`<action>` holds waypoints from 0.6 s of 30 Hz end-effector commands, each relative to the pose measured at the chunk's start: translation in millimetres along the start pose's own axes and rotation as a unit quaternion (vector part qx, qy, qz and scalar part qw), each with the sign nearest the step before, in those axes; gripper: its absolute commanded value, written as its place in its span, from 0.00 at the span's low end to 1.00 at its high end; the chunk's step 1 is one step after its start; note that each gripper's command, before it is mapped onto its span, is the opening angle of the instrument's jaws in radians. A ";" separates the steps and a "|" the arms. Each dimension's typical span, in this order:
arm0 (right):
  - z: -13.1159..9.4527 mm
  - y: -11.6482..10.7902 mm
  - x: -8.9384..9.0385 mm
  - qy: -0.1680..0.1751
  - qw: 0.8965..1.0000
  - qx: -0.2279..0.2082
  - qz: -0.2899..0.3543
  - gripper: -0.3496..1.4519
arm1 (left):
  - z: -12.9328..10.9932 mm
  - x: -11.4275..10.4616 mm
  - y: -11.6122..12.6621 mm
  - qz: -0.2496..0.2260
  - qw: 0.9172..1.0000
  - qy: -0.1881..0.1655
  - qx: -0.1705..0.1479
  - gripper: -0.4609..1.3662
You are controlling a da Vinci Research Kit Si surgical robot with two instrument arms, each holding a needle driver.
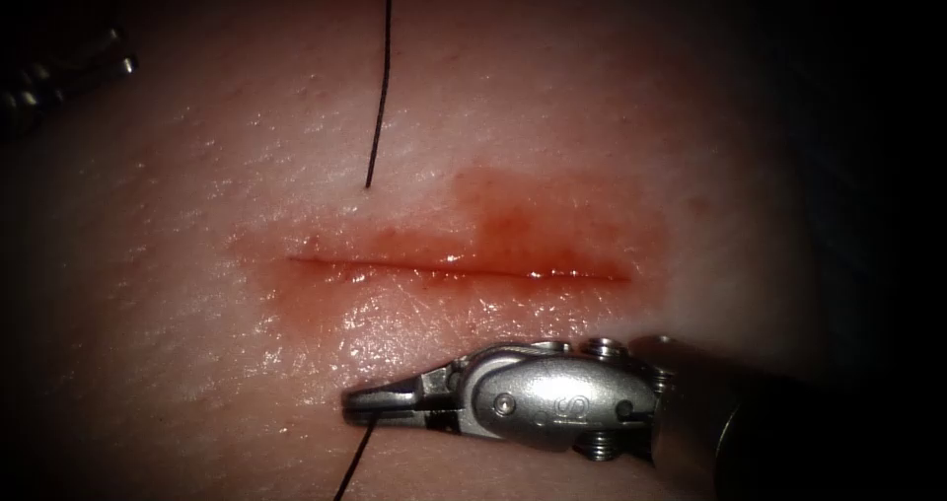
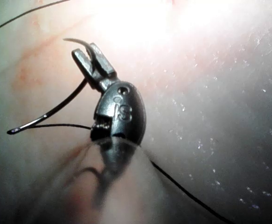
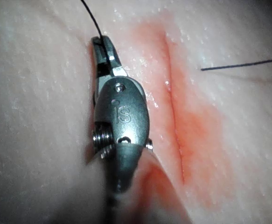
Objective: Wound Closure
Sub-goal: Pull the suture through the cut until a short tail remains on top
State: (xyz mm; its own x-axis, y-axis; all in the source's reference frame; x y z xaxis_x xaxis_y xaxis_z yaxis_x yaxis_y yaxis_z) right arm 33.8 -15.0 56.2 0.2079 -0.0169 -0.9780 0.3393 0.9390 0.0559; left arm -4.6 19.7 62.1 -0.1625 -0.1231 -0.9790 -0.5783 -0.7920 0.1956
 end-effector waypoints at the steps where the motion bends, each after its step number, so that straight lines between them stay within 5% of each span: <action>1: 0.1 -0.2 0.3 0.000 1.000 0.010 0.000 0.00 | 0.0 0.0 0.0 0.000 1.000 0.000 -0.004 0.06; 18: 3.3 -6.0 7.2 0.042 0.992 0.121 -0.002 0.00 | 0.5 0.0 0.3 0.001 1.000 0.002 -0.004 0.06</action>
State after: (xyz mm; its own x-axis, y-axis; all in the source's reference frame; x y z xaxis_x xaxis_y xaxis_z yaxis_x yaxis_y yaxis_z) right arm 36.7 -22.2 49.2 0.1279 0.0177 -0.9916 0.5596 0.8242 0.0869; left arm -5.2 19.7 62.2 -0.1602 -0.1265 -0.9789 -0.5773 -0.7924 0.1969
